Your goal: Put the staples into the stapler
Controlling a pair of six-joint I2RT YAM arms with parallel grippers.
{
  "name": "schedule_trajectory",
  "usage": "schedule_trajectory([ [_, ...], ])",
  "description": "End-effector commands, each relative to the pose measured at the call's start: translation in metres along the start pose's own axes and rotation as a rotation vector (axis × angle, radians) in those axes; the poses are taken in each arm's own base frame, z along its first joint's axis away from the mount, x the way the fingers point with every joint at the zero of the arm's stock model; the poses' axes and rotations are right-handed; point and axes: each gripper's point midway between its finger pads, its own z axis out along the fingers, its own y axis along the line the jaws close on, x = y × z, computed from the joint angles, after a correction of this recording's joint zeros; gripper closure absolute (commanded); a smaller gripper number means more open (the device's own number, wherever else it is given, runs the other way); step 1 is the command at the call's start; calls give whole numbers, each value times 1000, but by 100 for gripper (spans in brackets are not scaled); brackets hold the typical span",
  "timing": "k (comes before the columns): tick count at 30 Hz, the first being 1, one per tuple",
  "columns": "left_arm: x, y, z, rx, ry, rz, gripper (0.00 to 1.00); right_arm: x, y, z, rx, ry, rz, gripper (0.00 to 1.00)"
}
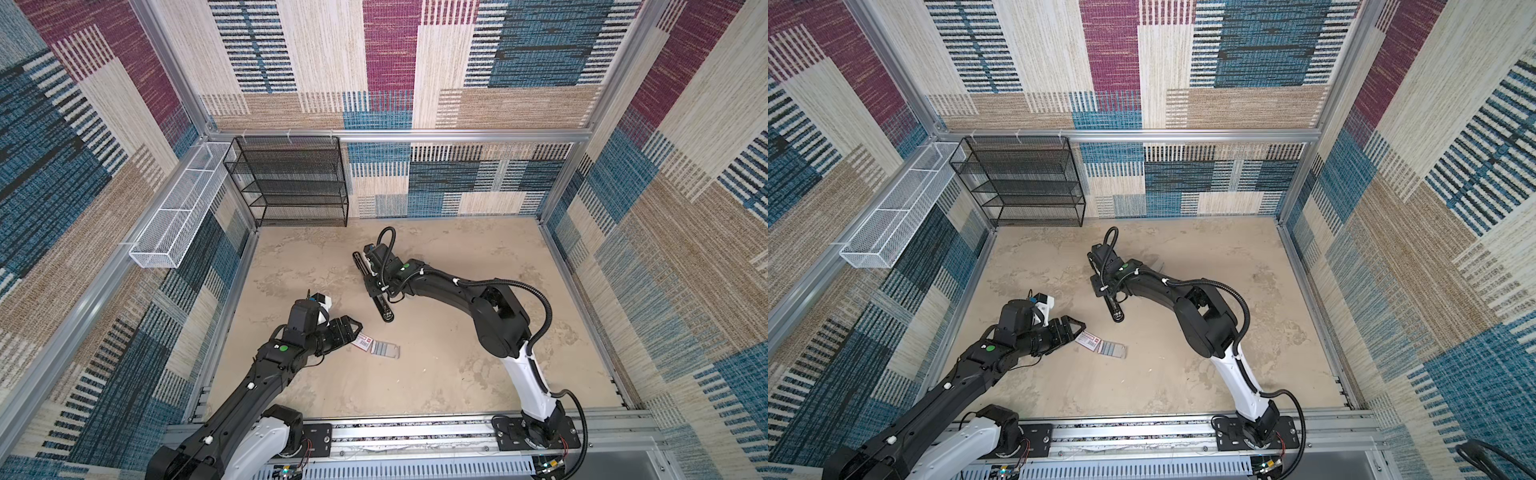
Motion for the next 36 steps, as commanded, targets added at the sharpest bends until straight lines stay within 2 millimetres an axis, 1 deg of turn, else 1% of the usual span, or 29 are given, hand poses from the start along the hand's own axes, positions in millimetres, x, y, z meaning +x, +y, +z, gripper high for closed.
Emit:
schedule_trajectory([
  [1,0,-1,-1,8,-2,-9,23,0,2,4,-12,8,-7,57],
  [8,0,1,-1,5,-4,-10,23,8,4,9,-26,33,-7,55],
  [14,1,2,0,8,-1,-14,23,16,5,11,-34,51,-6,57],
  [19,1,2,-1,8,-2,-18,23,21,5,11,-41,65,0,61],
  [22,1,2,-1,9,-3,-18,23,24,4,9,-40,70,3,63],
  [31,0,1,1,15,-3,-23,23,38,3,-7,-53,82,17,64],
  [36,-1,0,3,21,1,-29,24,47,0,-8,-47,98,17,64],
])
